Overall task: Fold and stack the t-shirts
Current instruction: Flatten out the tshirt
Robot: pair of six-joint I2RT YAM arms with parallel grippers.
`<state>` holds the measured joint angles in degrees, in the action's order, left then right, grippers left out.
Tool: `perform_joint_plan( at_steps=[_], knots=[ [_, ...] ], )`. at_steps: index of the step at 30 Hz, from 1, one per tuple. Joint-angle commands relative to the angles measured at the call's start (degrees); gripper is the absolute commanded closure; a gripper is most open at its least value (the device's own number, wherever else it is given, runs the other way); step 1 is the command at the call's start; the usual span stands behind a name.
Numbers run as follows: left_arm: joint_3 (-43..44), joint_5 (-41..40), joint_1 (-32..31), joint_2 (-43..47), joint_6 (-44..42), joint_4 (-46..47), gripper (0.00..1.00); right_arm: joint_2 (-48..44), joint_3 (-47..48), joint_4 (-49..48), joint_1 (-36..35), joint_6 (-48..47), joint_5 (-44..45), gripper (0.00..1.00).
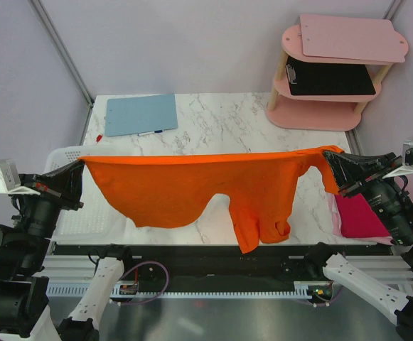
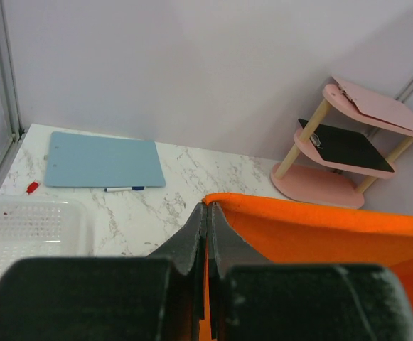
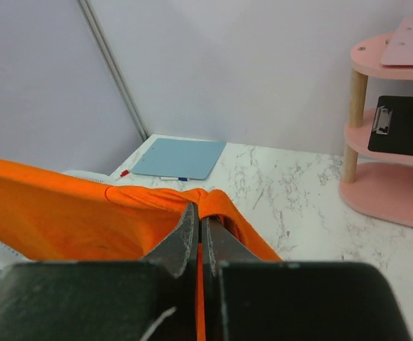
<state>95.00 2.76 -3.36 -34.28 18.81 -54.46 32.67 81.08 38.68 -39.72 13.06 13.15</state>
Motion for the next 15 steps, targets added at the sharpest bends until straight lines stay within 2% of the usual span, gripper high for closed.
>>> perform_joint_plan(
  at_steps=[1,8,12,15],
  knots=[
    [1.8,-1.4,0.1,-3.5,-2.8,-1.8,0.98,1.2,0.8,0.8,1.1,-1.2,0.7,1.00],
    [1.8,-4.5,0.1,-14.1,-5.4,0.6,0.98,8.8,-3.2,-7.2,1.0,-3.7,9.9,1.00],
    [-1.8,-4.5,0.1,-20.7,-5.4,5.3,0.98,19.8,-5.7,-12.6,1.1,-5.4,14.9,1.00],
    [-6.6,-4.0,0.2,-28.0,-5.4,10.0,0.98,29.4,-7.5,-17.1,2.6,-6.5,14.2,1.00]
  ],
)
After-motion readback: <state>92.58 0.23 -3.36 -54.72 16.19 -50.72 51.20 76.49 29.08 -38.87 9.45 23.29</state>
